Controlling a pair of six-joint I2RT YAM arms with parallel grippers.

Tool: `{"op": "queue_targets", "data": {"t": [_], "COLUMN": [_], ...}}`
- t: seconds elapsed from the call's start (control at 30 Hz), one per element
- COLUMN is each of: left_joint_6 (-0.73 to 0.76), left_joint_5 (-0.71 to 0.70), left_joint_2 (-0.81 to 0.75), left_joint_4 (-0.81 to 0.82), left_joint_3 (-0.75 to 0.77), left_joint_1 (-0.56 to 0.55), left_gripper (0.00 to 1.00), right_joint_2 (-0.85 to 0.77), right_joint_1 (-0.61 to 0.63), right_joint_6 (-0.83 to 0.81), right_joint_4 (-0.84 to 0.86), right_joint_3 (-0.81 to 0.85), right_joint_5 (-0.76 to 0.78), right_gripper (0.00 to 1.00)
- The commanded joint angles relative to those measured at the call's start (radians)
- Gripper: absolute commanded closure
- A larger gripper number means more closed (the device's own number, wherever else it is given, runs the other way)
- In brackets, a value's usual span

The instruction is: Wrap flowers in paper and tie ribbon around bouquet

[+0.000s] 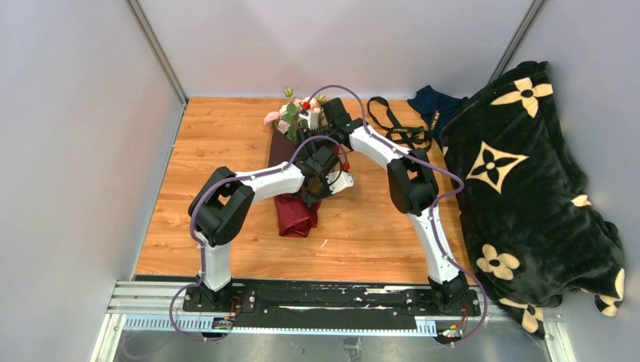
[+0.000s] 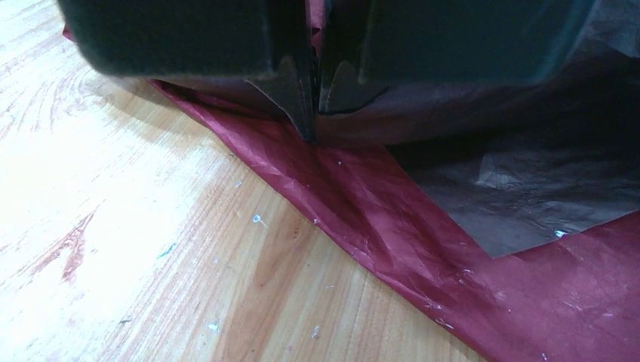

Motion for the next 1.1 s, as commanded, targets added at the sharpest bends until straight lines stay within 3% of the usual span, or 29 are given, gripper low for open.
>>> {"op": "queue_targets", "data": {"t": [0.0, 0.17, 0.27, 0.37, 0.43, 0.53, 0.6, 0.87, 1.07], "left_joint_6": [0.020, 0.020, 0.022, 0.023, 0.025, 0.040, 0.049, 0.033, -0.235], "left_joint_5": [-0.016, -0.020, -0.024, -0.019, -0.003, 0.031, 0.086, 0.257, 0.469], "left_joint_2": [0.020, 0.020, 0.019, 0.009, -0.010, -0.059, -0.091, -0.255, -0.303], "left_joint_4": [0.014, 0.016, 0.013, 0.007, -0.019, -0.088, -0.160, -0.345, -0.304], "left_joint_3": [-0.026, -0.020, -0.020, -0.020, -0.008, 0.058, 0.112, 0.265, 0.282], "left_joint_1": [-0.008, -0.008, -0.008, -0.009, -0.009, -0.009, -0.009, 0.027, 0.361], "left_gripper": [0.92, 0.92, 0.92, 0.88, 0.78, 0.54, 0.44, 0.32, 0.27], "right_joint_2": [0.009, 0.019, 0.014, 0.009, 0.010, 0.017, 0.024, 0.028, 0.011], "right_joint_1": [0.002, 0.005, 0.004, -0.002, -0.017, -0.044, -0.058, -0.068, -0.068], "right_joint_6": [-0.026, -0.015, -0.016, -0.015, -0.004, 0.035, 0.047, 0.064, 0.061], "right_joint_4": [-0.033, -0.022, -0.021, -0.009, 0.016, 0.064, 0.082, 0.126, 0.131], "right_joint_3": [0.033, 0.015, 0.013, 0.004, -0.007, -0.030, -0.040, -0.081, -0.089], "right_joint_5": [-0.061, -0.042, 0.000, 0.022, 0.028, 0.015, 0.010, 0.005, 0.010], "right_gripper": [0.40, 0.56, 0.82, 0.99, 1.00, 1.00, 1.00, 1.00, 1.00]}}
